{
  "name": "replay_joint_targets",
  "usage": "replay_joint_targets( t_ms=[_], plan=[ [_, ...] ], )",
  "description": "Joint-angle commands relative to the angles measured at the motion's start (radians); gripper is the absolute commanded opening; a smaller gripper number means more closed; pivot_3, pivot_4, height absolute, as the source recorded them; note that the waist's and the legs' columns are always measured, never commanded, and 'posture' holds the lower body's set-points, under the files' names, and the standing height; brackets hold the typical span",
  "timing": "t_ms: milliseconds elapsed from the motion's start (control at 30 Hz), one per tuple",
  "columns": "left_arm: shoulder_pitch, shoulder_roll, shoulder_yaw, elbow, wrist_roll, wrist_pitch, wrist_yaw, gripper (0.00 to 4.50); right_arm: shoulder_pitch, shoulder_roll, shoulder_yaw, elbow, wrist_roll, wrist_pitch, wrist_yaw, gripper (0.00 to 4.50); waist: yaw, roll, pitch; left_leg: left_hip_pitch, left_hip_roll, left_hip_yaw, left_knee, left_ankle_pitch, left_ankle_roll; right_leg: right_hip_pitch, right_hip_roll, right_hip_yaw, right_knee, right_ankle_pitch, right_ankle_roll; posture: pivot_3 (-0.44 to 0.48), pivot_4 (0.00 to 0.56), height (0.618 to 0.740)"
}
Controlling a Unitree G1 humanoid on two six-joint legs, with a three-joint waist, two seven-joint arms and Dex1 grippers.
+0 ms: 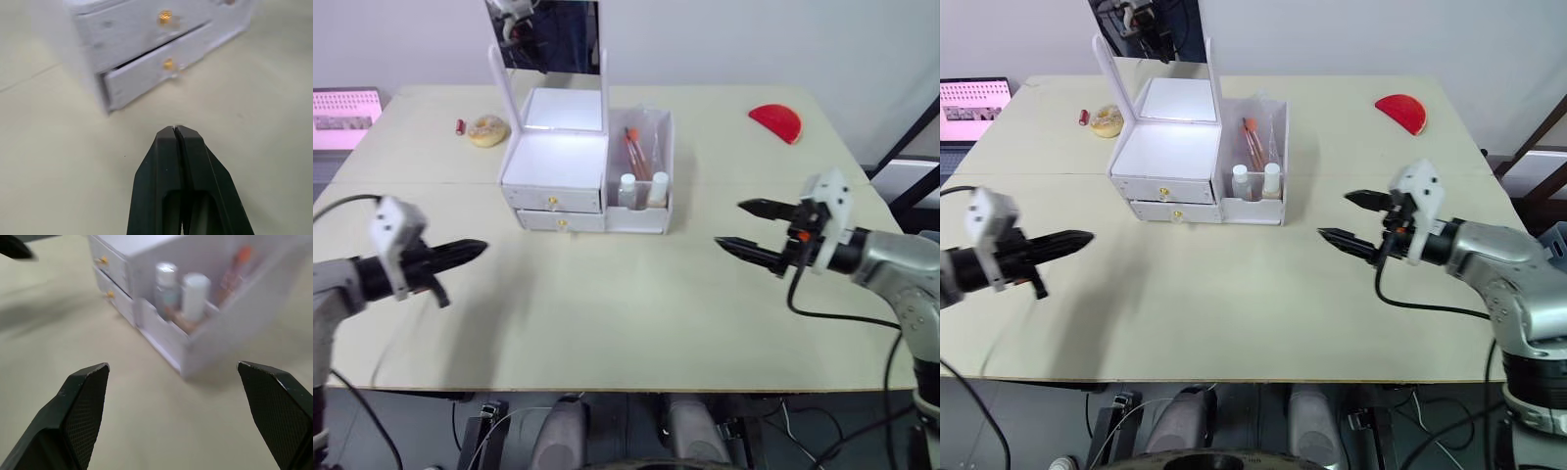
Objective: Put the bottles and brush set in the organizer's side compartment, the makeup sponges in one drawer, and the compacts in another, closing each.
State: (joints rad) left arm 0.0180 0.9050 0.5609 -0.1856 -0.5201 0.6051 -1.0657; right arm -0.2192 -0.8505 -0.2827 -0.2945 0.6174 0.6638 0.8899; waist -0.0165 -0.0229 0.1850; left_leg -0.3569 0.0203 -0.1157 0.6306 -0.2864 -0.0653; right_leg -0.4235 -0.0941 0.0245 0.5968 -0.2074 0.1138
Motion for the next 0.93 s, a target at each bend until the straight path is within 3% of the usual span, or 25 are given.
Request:
replay_joint_targets(
  t_ms=[33, 100, 200, 333, 533, 933],
  plan=[
    [0.098, 0.014, 0.183, 0.046, 0.018, -0.065, -0.009, 0.27, 0.079, -0.043, -0.105, 0.067, -0.048, -0.094, 0.043, 4.50, 0.000, 0.000, 0.000, 0.000, 0.000, 0.000, 0.000, 0.000, 0.000, 0.000, 0.000, 0.000, 0.000, 0.000, 0.000, 0.000, 0.150, 0.739],
    [0.155, 0.013, 0.260, 0.071, 0.009, -0.085, -0.020, 0.86, 0.126, -0.053, -0.137, 0.107, -0.073, -0.148, 0.061, 4.50, -0.001, -0.001, 0.000, 0.000, 0.000, 0.000, 0.000, 0.000, 0.000, 0.000, 0.000, 0.000, 0.000, 0.000, 0.000, 0.000, 0.150, 0.739],
    [0.240, 0.005, 0.371, 0.113, 0.000, -0.112, -0.038, 2.33, 0.190, -0.062, -0.206, 0.193, -0.086, -0.210, 0.100, 4.50, -0.001, -0.001, 0.000, 0.001, 0.000, 0.001, 0.000, 0.000, 0.000, 0.000, 0.000, 0.000, 0.000, -0.001, 0.002, 0.000, 0.150, 0.739],
    [0.283, -0.003, 0.423, 0.139, -0.005, -0.138, -0.031, 4.34, 0.228, -0.065, -0.242, 0.274, -0.110, -0.288, 0.136, 4.50, -0.001, -0.001, 0.000, 0.001, 0.000, 0.001, 0.001, 0.000, 0.000, 0.000, 0.000, 0.000, 0.000, -0.001, 0.002, 0.000, 0.150, 0.739],
    [0.296, -0.016, 0.425, 0.121, -0.030, -0.129, -0.015, 4.43, 0.220, -0.062, -0.240, 0.331, -0.116, -0.335, 0.162, 4.50, -0.005, -0.001, 0.000, 0.001, 0.000, 0.001, 0.001, 0.000, 0.000, 0.000, 0.000, 0.000, 0.000, -0.001, 0.002, 0.000, 0.150, 0.739],
    [0.268, -0.003, 0.400, 0.150, -0.034, -0.155, 0.017, 4.43, 0.202, -0.057, -0.223, 0.289, -0.109, -0.305, 0.150, 4.50, -0.005, -0.001, 0.000, 0.001, 0.000, 0.001, 0.001, 0.000, 0.000, 0.000, 0.000, 0.000, 0.000, -0.001, 0.001, 0.000, 0.150, 0.739]
  ],
)
